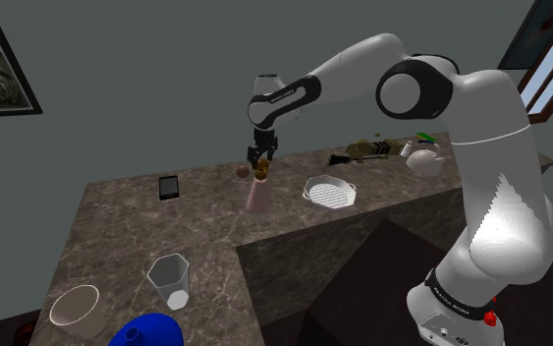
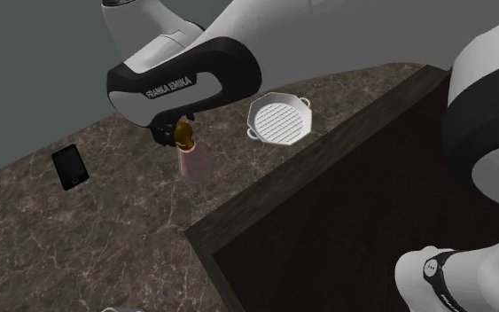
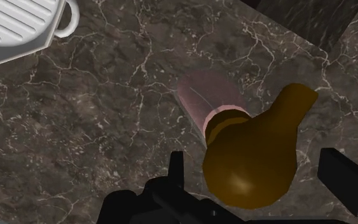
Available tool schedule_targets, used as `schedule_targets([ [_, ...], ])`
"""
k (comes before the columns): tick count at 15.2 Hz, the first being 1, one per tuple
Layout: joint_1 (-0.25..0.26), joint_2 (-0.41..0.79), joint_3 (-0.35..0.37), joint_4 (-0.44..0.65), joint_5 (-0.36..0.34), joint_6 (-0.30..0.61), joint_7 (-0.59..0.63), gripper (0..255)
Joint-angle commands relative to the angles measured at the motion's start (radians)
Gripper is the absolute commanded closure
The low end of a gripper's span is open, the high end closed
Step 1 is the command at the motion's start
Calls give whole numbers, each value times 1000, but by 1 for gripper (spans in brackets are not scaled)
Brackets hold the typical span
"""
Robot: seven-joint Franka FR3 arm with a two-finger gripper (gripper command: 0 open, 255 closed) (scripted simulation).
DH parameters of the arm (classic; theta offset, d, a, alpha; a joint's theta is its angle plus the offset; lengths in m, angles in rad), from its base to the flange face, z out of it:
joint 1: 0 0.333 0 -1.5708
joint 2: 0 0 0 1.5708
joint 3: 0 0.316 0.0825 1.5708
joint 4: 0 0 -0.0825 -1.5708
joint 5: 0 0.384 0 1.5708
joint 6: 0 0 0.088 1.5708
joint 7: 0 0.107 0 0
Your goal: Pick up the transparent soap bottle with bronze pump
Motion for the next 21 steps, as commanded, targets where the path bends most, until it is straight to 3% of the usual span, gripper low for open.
schedule_targets([
  [1,0,6,0,-1,0,7,0,0],
  [2,0,5,0,-2,0,8,0,255],
  [11,0,6,0,-1,0,7,0,255],
  [21,0,-60,-1,34,-1,-92,2,255],
])
